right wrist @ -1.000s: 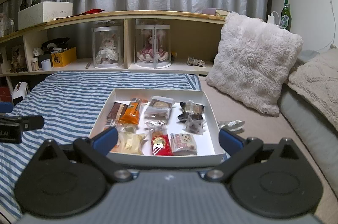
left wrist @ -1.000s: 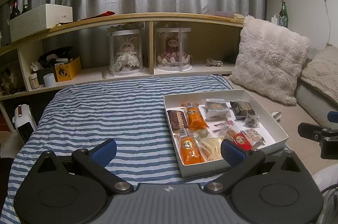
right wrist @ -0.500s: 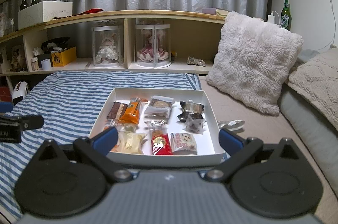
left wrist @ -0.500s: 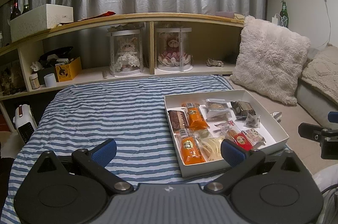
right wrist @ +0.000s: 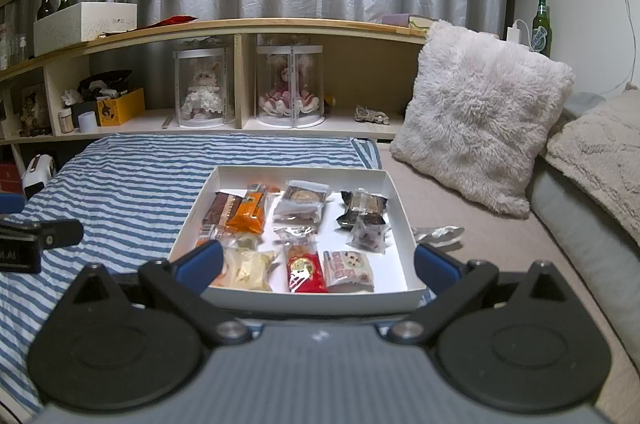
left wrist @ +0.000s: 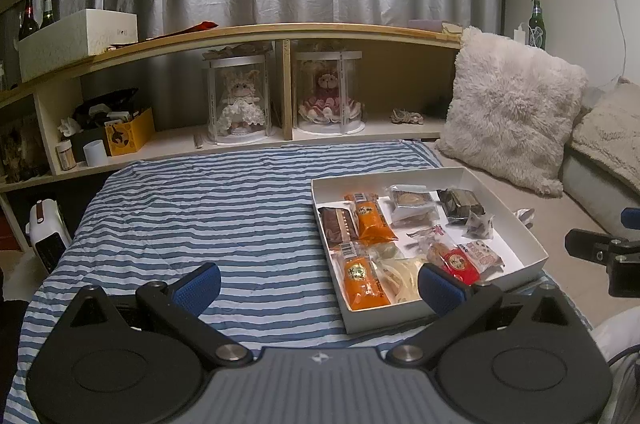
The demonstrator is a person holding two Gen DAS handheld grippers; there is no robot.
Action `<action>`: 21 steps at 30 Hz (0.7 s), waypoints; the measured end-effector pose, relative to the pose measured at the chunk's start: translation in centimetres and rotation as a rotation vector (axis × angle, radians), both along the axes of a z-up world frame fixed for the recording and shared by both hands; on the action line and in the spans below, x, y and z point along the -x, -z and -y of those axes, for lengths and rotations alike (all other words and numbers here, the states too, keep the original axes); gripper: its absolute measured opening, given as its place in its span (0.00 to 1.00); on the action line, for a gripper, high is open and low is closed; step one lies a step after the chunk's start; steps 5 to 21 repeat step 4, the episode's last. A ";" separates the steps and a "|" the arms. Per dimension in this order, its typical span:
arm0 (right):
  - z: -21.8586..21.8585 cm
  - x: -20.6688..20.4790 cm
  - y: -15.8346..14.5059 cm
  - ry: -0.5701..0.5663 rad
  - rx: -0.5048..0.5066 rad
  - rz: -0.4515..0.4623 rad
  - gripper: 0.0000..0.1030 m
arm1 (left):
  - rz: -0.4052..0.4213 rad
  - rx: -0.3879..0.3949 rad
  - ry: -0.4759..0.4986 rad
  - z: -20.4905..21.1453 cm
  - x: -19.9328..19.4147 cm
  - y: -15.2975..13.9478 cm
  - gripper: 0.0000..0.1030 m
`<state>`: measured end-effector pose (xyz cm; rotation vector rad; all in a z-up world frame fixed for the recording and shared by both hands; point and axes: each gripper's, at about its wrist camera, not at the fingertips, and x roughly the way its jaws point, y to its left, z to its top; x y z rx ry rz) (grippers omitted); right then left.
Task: Organize snacks
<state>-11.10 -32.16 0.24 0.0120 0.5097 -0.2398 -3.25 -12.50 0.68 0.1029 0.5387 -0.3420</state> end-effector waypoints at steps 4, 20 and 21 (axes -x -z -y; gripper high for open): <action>0.0 0.1 0.2 0.000 -0.005 -0.001 0.99 | -0.002 0.005 -0.003 0.0 0.0 0.0 1.00; 0.0 0.1 0.2 0.000 -0.005 -0.001 0.99 | -0.002 0.005 -0.003 0.0 0.0 0.0 1.00; 0.0 0.1 0.2 0.000 -0.005 -0.001 0.99 | -0.002 0.005 -0.003 0.0 0.0 0.0 1.00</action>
